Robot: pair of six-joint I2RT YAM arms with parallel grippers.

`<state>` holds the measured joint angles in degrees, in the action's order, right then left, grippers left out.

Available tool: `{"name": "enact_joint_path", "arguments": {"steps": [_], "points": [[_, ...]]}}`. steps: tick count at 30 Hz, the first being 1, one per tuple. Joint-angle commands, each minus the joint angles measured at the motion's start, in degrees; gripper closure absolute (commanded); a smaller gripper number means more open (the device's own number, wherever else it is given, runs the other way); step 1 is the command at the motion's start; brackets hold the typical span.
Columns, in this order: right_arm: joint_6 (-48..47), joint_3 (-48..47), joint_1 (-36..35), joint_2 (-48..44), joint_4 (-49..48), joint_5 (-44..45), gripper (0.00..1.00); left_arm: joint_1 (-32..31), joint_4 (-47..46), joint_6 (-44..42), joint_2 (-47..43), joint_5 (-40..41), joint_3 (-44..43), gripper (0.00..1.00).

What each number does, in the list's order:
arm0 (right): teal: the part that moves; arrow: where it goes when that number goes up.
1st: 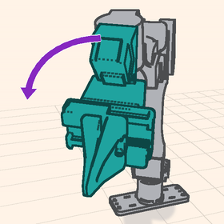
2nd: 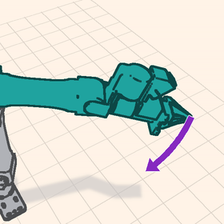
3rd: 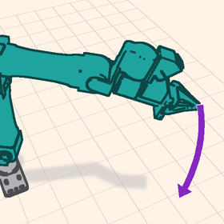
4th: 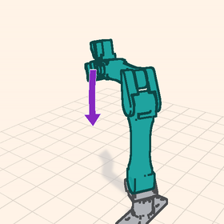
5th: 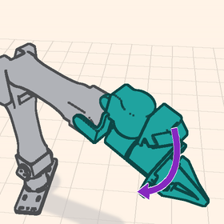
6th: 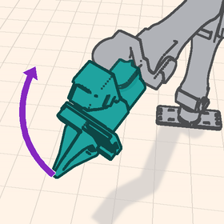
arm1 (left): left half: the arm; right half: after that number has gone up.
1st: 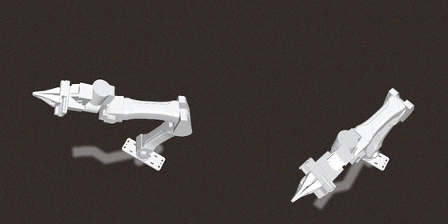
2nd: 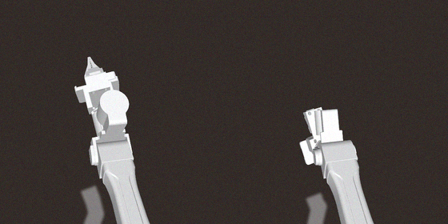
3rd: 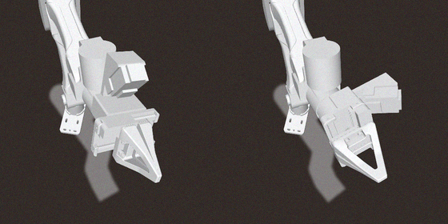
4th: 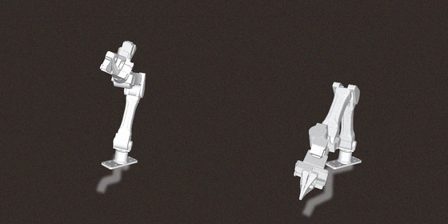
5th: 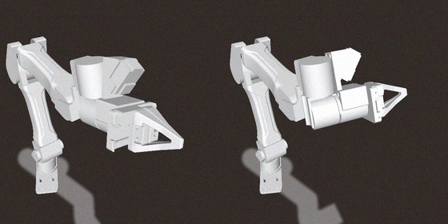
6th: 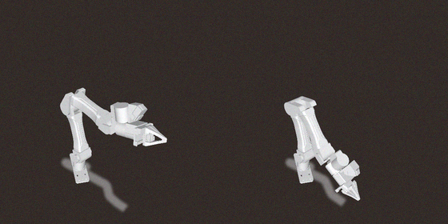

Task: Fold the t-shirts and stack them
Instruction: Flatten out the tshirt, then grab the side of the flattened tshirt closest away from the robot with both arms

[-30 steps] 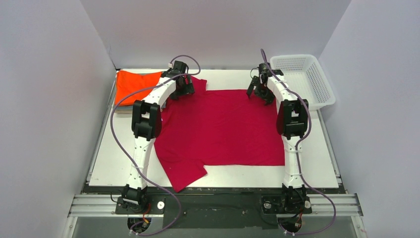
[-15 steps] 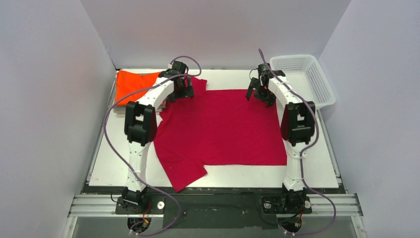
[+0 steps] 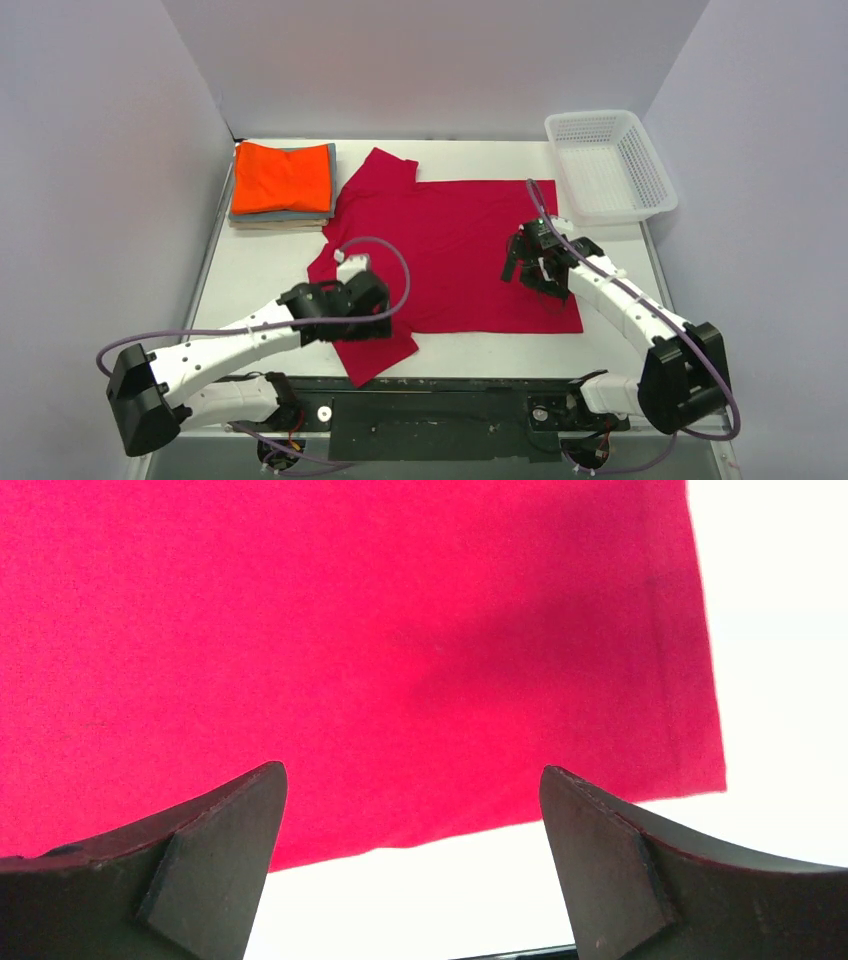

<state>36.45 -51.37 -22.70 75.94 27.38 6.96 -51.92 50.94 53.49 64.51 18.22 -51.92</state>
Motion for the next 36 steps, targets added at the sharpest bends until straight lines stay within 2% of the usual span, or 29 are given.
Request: {"name": "enact_joint_path", "arguments": {"steps": [1,4,8,13,17,25,27,29,30,31,36], "points": [[3.10,5.81,0.09,-7.89,-0.13,5.43,0.07,-10.22,5.95,13.54,-5.45,-1.85,9.99,0.08],[4.48,11.14,0.43,-12.88,-0.05,7.28,0.08,-17.20,4.30,19.18,-6.83,-3.69,15.46,0.09],[5.77,16.13,3.52,-18.32,-0.38,8.40,0.08,-20.11,-1.12,22.31,-7.14,-3.97,19.63,0.18],[5.74,19.67,7.02,-21.41,-0.84,6.23,0.08,-20.24,-3.12,24.44,-3.00,0.38,19.69,0.22],[5.56,20.39,7.26,-21.92,-0.74,6.19,0.08,-19.80,-2.52,26.58,0.96,4.58,18.58,0.31],[7.09,22.20,9.26,-25.45,-0.41,6.93,0.08,-18.91,-4.00,26.40,6.67,6.15,17.47,0.46],[7.85,22.64,9.90,-26.79,0.16,7.74,0.09,-18.65,-4.78,25.79,7.40,6.18,17.00,0.55],[8.88,23.33,10.71,-28.26,0.94,9.31,0.09,-18.47,-4.94,25.38,7.84,6.44,16.28,0.81],[9.41,23.64,11.03,-28.72,1.39,10.14,0.09,-18.30,-4.26,25.32,7.98,6.50,15.95,0.97],[9.55,24.18,11.92,-29.38,1.51,10.54,0.10,-18.17,-3.61,24.83,7.95,6.66,15.09,1.00],[10.81,26.53,14.43,-29.37,0.11,13.41,0.14,-18.19,-1.23,22.17,5.21,6.42,12.59,1.00]]}}
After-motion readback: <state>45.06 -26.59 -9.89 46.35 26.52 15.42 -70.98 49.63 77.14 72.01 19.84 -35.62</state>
